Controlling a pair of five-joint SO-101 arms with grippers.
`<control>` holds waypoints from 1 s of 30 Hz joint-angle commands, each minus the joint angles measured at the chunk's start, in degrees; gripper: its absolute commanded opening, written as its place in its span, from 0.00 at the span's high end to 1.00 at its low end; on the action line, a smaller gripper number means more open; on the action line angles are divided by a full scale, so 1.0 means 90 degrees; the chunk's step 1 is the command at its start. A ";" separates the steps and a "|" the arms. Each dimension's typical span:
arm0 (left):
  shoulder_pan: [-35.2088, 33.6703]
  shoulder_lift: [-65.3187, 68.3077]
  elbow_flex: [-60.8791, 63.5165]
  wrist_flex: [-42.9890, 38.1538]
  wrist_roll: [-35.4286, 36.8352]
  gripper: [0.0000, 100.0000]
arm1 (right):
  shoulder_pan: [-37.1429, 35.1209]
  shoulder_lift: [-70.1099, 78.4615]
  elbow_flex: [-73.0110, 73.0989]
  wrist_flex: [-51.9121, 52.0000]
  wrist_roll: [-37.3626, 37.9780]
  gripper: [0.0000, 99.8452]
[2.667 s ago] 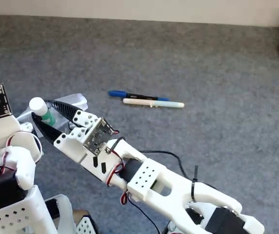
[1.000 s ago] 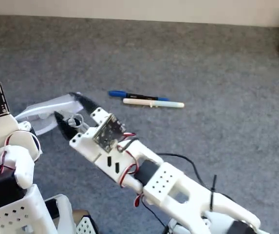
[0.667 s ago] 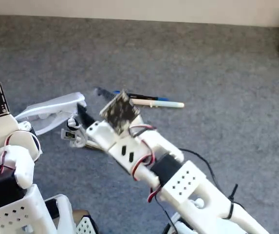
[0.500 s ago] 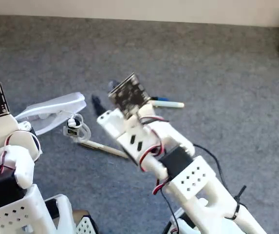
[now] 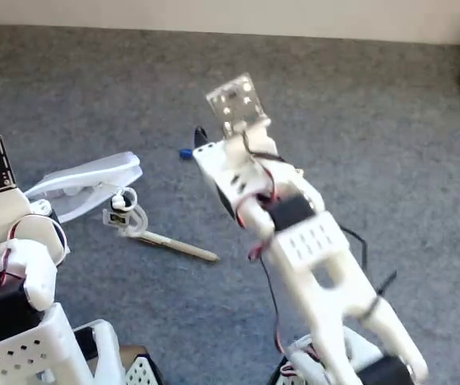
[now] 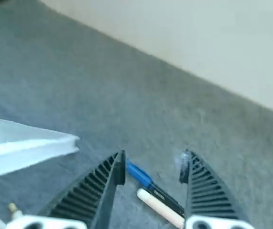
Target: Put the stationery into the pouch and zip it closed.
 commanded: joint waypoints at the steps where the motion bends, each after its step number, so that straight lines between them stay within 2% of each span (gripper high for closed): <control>1: 0.0093 0.0005 -0.0054 -0.0186 0.0068 0.99 | 0.0190 0.0923 -0.0894 -0.0083 0.0059 0.82; 8: 0.0093 0.0005 -0.0054 -0.0186 0.0068 0.99 | 0.0181 0.2437 -0.1607 -0.0073 0.0098 0.82; 16: 0.0093 0.0005 0.0024 -0.0195 0.0068 0.99 | -0.0015 0.3336 -0.2007 -0.0073 0.0147 0.82; 21: 0.0093 0.0005 0.0034 -0.0195 0.0059 0.99 | -0.0269 0.3726 -0.2037 -0.0073 0.0938 0.82; 30: 0.0083 0.0005 0.0034 -0.0195 0.0059 0.99 | -0.0503 0.4645 -0.2427 -0.0073 0.1319 0.82</control>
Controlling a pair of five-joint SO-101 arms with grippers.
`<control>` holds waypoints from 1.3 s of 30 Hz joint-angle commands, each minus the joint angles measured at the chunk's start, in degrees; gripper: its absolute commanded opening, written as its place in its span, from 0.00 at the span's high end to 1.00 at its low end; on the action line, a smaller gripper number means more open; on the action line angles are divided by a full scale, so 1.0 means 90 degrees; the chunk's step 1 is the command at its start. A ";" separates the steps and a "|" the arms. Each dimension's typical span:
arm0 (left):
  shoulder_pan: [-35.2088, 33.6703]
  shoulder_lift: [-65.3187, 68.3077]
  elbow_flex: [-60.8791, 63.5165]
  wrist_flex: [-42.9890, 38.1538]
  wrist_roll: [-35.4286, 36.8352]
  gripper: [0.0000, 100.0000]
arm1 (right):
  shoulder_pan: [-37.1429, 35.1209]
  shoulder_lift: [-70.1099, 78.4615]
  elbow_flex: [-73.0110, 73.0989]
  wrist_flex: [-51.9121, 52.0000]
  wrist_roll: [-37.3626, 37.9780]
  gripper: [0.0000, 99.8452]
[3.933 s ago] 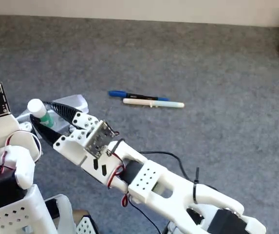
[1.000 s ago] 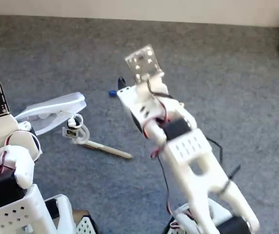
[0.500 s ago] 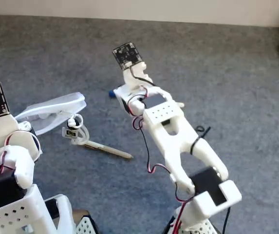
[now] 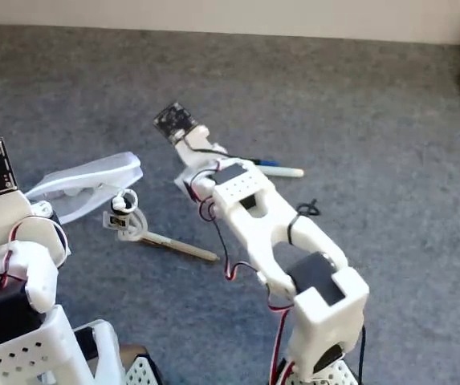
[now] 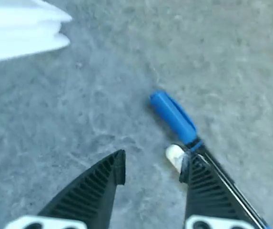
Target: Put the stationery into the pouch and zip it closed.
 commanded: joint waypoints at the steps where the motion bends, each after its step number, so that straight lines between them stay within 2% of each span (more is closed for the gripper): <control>1: 0.0083 0.0073 -0.0054 -0.0195 0.0059 0.99 | -0.0015 0.0122 -0.0689 -0.0073 0.0147 0.82; 10: 0.0083 0.0073 -0.0054 -0.0195 0.0059 0.99 | 0.0396 0.0894 -0.1597 -0.0073 0.0147 0.82; 19: 0.0083 0.0073 -0.0054 -0.0195 0.0059 0.99 | 0.0405 0.2066 -0.2486 -0.0073 0.0176 0.82; 22: 0.0083 0.0073 -0.0054 -0.0195 0.0059 0.99 | 0.0405 0.2281 -0.2701 -0.0015 0.0186 0.86; 27: 0.0083 0.0073 -0.0054 -0.0195 0.0059 0.99 | 0.0415 0.2359 -0.3238 0.0943 0.0186 0.98; 39: 0.0083 0.0073 -0.0054 -0.0195 0.0059 0.99 | 0.0640 0.2320 -0.4459 0.2720 0.0186 0.99</control>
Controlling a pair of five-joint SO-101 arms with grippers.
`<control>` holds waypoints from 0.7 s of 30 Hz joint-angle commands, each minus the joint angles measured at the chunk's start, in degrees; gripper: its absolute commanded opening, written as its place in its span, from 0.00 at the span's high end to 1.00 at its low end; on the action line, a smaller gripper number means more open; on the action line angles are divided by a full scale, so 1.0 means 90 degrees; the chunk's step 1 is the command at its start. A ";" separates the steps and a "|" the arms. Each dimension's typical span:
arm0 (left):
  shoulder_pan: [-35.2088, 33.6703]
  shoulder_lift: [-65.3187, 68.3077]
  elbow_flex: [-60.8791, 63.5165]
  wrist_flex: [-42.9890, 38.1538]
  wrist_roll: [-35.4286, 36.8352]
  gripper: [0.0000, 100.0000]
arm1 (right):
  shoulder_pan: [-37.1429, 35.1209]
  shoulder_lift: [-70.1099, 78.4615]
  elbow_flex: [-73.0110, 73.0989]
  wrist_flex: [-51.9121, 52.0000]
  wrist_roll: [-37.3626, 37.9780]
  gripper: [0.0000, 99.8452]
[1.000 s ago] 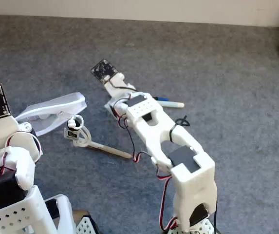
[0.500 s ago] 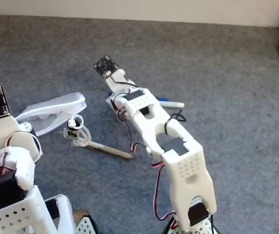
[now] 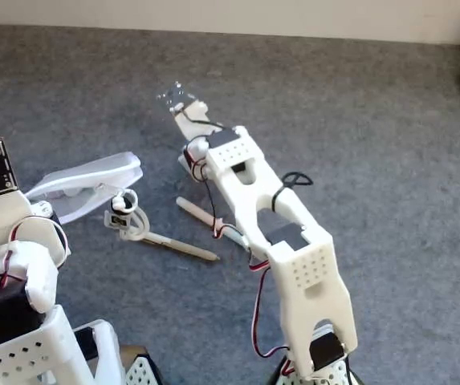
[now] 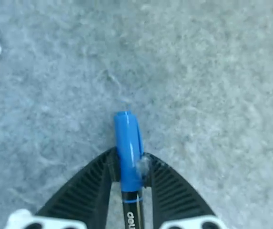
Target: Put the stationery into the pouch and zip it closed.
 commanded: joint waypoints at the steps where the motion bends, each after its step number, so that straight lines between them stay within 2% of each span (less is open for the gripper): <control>1: 0.0083 0.0083 -0.0054 -0.0195 0.0059 0.99 | 0.0122 -0.0161 -0.0698 0.0562 0.0078 0.99; 6: 0.0083 0.0083 -0.0054 -0.0195 0.0059 0.99 | 0.0122 -0.0132 -0.1392 0.1548 0.0078 0.99; 10: 0.0083 0.0083 -0.0054 -0.0195 0.0059 0.99 | 0.0112 -0.0112 -0.1626 0.1822 0.0107 0.99; 15: 0.0083 0.0083 -0.0054 -0.0195 0.0059 0.99 | 0.0093 -0.0054 -0.1607 0.2066 0.1074 0.99; 21: 0.0083 0.0083 -0.0054 -0.0195 0.0059 0.99 | 0.0083 0.0630 -0.1685 0.2291 0.1514 0.98</control>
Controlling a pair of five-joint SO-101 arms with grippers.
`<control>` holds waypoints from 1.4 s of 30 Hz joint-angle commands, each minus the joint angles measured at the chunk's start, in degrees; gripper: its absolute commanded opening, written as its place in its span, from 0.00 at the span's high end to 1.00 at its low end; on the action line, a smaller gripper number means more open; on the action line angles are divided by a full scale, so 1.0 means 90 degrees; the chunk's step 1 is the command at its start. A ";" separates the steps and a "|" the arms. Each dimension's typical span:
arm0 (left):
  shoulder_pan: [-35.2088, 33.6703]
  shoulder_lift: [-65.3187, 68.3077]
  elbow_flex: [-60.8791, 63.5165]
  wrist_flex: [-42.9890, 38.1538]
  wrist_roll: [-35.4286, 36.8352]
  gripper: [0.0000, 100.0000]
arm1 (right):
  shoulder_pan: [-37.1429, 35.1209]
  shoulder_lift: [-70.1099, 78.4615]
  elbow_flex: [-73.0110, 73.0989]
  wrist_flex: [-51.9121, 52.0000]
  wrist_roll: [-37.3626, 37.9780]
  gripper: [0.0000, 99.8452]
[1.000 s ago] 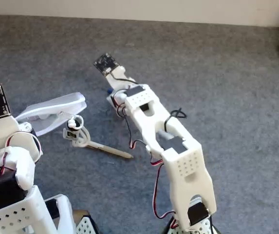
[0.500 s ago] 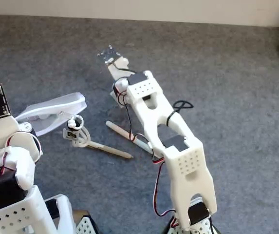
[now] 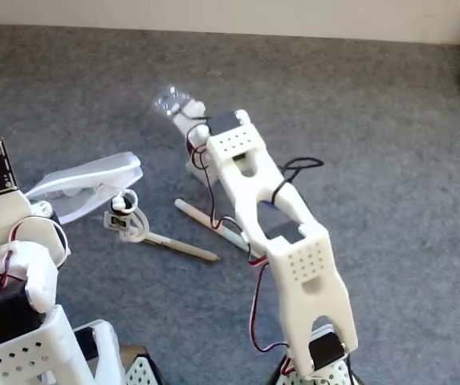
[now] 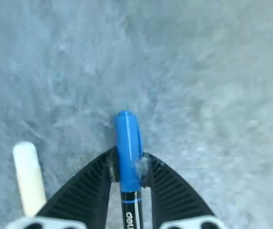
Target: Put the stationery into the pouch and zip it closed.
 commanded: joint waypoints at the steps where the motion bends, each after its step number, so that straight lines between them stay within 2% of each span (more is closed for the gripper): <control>1: 0.0083 0.0083 -0.0054 -0.0195 0.0059 0.99 | 0.0034 0.0083 -0.0425 0.0073 0.0400 0.97; 6: 0.0083 0.0083 -0.0054 -0.0195 0.0059 0.99 | 0.0063 0.0317 -0.0982 0.0190 0.0254 0.90; 10: 0.0083 0.0083 -0.0054 -0.0195 0.0059 0.99 | 0.0054 0.0347 -0.1324 0.0659 0.0156 0.89; 15: 0.0083 0.0083 -0.0054 -0.0195 0.0059 0.99 | 0.0034 0.0357 -0.1460 0.0943 0.0156 0.90; 20: 0.0083 0.0083 -0.0054 -0.0195 0.0059 0.99 | -0.0005 0.0366 -0.1460 0.0923 0.0195 0.98; 34: 0.0083 0.0083 -0.0044 -0.0195 0.0059 0.99 | -0.0181 0.0376 -0.1441 0.0650 0.0205 0.98; 42: 0.0083 0.0083 -0.0044 -0.0195 0.0059 0.99 | -0.0190 0.0933 -0.1509 0.0679 0.0205 0.98</control>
